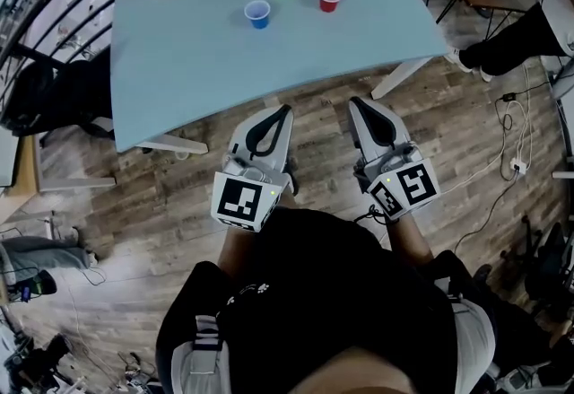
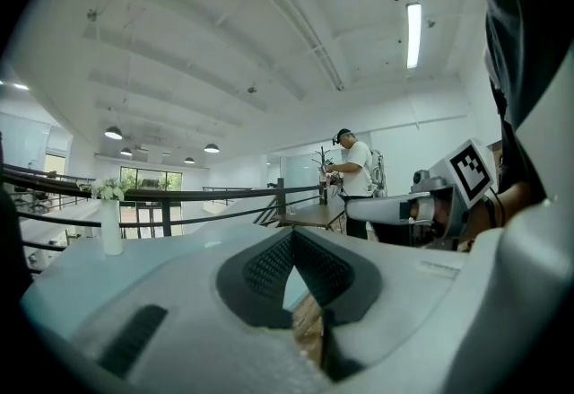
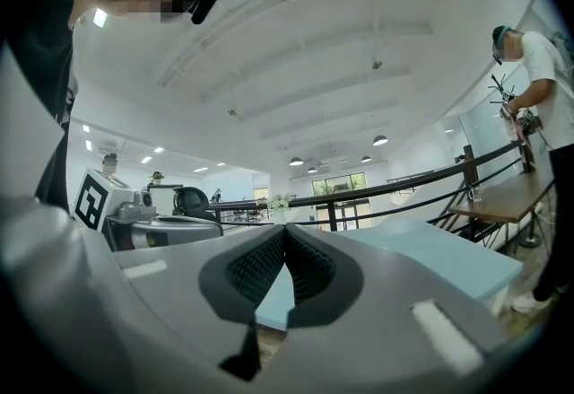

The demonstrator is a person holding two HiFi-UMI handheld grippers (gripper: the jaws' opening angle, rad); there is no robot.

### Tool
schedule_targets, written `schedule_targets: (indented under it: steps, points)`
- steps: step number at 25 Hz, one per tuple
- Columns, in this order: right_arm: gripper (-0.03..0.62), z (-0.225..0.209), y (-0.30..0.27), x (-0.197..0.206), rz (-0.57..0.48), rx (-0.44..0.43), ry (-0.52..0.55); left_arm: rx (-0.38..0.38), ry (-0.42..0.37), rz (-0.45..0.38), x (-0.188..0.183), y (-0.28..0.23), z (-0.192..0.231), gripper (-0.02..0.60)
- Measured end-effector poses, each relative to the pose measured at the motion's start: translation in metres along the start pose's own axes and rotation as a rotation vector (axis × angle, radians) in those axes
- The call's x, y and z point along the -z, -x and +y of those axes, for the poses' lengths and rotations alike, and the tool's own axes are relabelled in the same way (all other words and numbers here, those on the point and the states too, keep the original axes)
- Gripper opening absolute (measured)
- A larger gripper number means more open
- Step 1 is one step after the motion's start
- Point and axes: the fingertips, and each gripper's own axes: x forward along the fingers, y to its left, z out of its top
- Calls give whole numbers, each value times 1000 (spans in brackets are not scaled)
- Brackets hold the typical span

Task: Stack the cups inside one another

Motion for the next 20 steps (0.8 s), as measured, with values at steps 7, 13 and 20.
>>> schedule_targets:
  steps: [7,13,20]
  points:
    - [11,-18,-49,-6,11,15,2,16,-21,8,-5,-30,44,-12]
    - [11,-29,-89,-11,13,20,8,7,-13,7,-11,-48,82,-14]
    - [11,-39,-134,-12,23,39,7,6,-4,12,-12,-65,127,-14]
